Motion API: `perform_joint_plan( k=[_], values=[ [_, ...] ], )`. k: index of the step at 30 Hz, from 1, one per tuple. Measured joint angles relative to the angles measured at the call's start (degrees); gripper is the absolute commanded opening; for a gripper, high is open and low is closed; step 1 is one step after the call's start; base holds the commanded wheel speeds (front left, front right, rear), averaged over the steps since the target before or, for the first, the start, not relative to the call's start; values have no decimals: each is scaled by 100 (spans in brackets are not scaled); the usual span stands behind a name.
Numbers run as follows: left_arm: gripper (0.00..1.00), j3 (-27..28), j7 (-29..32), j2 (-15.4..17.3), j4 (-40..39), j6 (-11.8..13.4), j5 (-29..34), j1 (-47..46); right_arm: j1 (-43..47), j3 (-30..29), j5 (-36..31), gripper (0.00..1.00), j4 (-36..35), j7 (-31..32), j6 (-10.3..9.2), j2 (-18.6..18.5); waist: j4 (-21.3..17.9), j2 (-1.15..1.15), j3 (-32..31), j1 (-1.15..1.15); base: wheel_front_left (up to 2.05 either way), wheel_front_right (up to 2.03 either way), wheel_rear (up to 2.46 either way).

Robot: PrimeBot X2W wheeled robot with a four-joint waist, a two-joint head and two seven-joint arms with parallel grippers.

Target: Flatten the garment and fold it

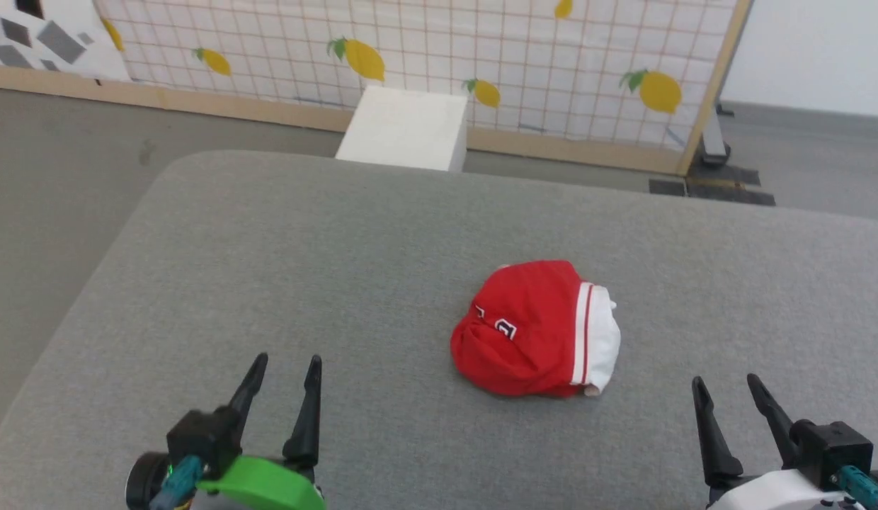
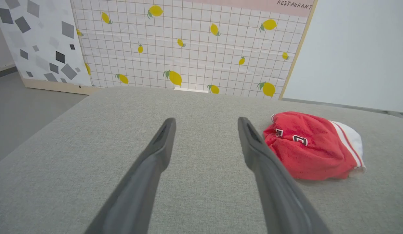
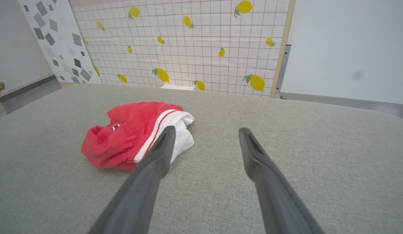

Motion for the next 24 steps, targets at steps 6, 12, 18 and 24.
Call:
perform_joint_plan(
  k=[6,12,18,24],
  values=[
    [100,276,-1,-133,-556,42,433,573,18,58,91,100,111,-38,0,0,131,0,-152,0,0,0,0],
    [100,369,-2,-274,-612,-119,569,687,18,44,125,100,148,121,0,-1,191,0,-109,0,0,0,0],
    [100,346,-2,-443,-606,-223,737,647,-319,183,18,100,20,1501,0,-7,319,0,79,0,0,0,0],
    [100,275,-2,-708,-427,-394,838,400,-1359,491,27,100,335,3245,0,-328,515,0,383,0,0,0,0]
  ],
)
